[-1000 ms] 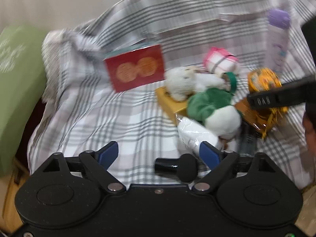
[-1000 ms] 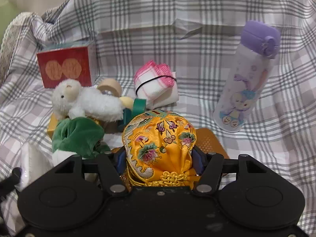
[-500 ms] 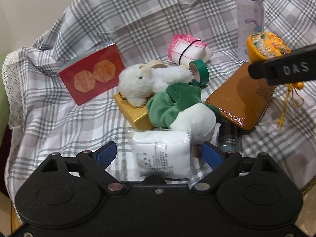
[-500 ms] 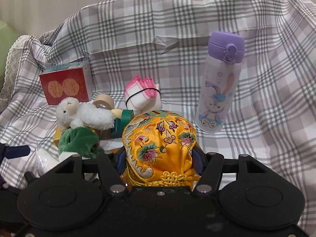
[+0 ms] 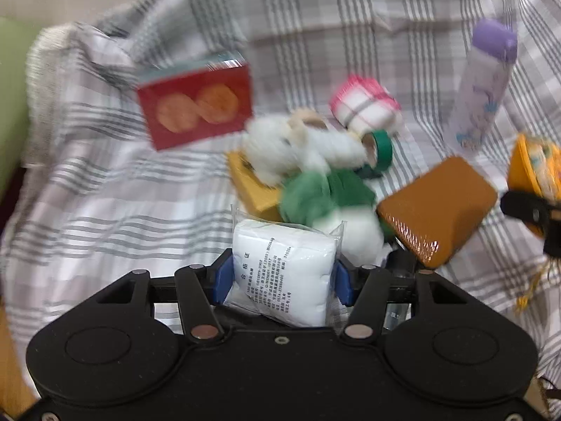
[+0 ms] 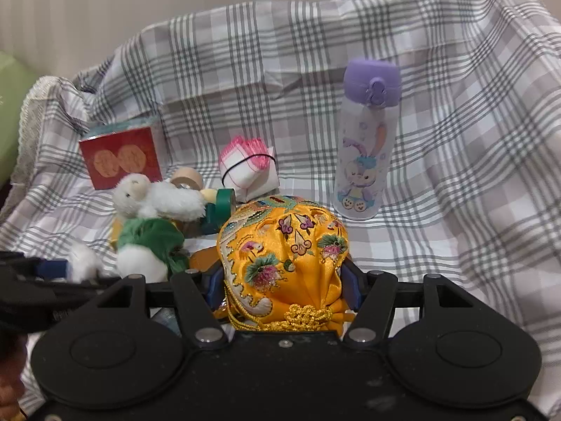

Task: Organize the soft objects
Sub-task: 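Close the left tool on the cotton packet while the right tool grasps the yellow pouch, then carry the cotton packet and yellow pouch over the basket and release both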

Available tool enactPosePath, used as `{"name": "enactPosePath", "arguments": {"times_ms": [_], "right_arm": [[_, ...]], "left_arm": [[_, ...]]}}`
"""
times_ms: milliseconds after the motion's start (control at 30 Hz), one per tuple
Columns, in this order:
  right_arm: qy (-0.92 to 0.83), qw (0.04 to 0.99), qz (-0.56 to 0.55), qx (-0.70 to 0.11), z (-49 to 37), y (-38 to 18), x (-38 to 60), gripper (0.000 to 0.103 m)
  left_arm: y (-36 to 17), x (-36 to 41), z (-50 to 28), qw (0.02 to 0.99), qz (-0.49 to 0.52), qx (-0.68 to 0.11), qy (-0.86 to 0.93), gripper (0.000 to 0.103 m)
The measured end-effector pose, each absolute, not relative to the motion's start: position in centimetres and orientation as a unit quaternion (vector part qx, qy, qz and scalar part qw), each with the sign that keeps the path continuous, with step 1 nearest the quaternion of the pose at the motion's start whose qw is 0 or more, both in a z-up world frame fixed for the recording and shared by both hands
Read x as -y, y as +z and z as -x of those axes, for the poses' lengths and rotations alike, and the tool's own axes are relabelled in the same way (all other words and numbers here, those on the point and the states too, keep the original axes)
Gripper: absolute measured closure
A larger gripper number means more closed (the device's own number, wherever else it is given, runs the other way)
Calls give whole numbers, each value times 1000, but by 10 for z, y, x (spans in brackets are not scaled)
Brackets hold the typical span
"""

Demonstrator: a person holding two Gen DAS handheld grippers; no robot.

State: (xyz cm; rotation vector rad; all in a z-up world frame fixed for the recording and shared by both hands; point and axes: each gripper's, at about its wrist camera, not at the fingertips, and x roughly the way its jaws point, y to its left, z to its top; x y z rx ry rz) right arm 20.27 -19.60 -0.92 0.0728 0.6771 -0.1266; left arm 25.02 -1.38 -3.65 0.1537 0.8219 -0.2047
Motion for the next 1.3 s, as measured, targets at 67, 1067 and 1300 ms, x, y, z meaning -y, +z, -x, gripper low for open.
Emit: {"name": "enactPosePath", "arguments": {"times_ms": [67, 1067, 1300], "right_arm": [[-62, 943, -34, -324, -190, -3, 196, 42], [-27, 882, -44, -468, -26, -8, 187, 42], [-17, 873, -37, -487, -25, -15, 178, 42]], "left_arm": [[-22, 10, -236, 913, -68, -391, -94, 48], [-53, 2, -95, 805, -23, -582, -114, 48], [-61, 5, -96, 798, -33, -592, -110, 48]]}}
